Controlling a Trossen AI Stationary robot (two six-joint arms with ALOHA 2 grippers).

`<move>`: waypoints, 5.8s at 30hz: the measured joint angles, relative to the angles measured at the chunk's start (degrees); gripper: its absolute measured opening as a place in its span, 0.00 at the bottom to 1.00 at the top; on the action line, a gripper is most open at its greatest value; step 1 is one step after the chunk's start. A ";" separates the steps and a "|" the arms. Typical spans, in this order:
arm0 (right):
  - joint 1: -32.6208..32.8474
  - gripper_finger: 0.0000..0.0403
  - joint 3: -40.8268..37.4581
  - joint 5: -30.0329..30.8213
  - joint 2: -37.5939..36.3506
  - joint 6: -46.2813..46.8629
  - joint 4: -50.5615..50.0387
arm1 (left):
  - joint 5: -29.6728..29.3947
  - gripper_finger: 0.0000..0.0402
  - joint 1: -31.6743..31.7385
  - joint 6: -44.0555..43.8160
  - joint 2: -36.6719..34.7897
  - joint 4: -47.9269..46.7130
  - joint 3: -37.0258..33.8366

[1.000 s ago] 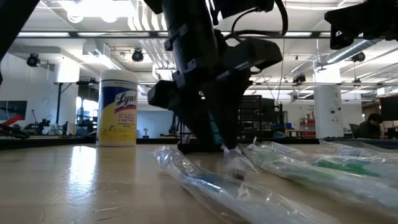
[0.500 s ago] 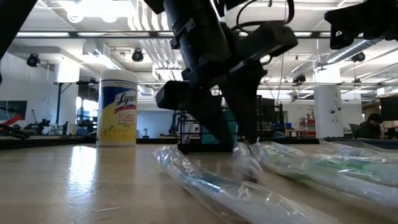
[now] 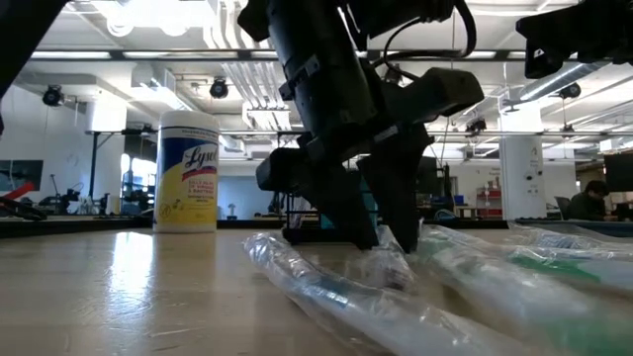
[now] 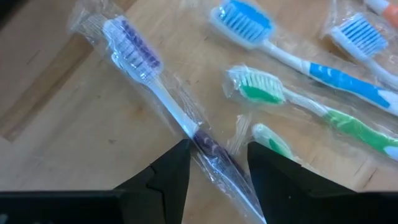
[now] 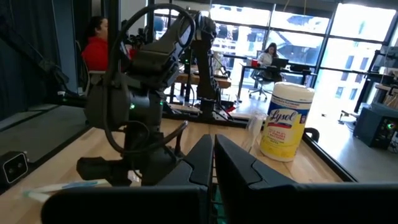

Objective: Pick & Place toothbrushing station
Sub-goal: Put the purple toothbrush into the wire organizer

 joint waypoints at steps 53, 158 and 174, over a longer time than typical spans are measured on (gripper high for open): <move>-0.02 0.03 0.00 1.03 -0.02 -0.02 0.07 | -3.90 0.00 -1.10 15.20 -25.11 17.31 -29.78; -0.02 0.49 19.72 -1.86 51.69 0.44 39.90 | -25.41 0.03 -3.26 59.38 -51.39 62.57 -54.01; -1.16 0.58 32.51 -0.75 69.04 2.36 40.48 | -21.36 0.03 -3.66 67.83 -51.17 65.82 -51.81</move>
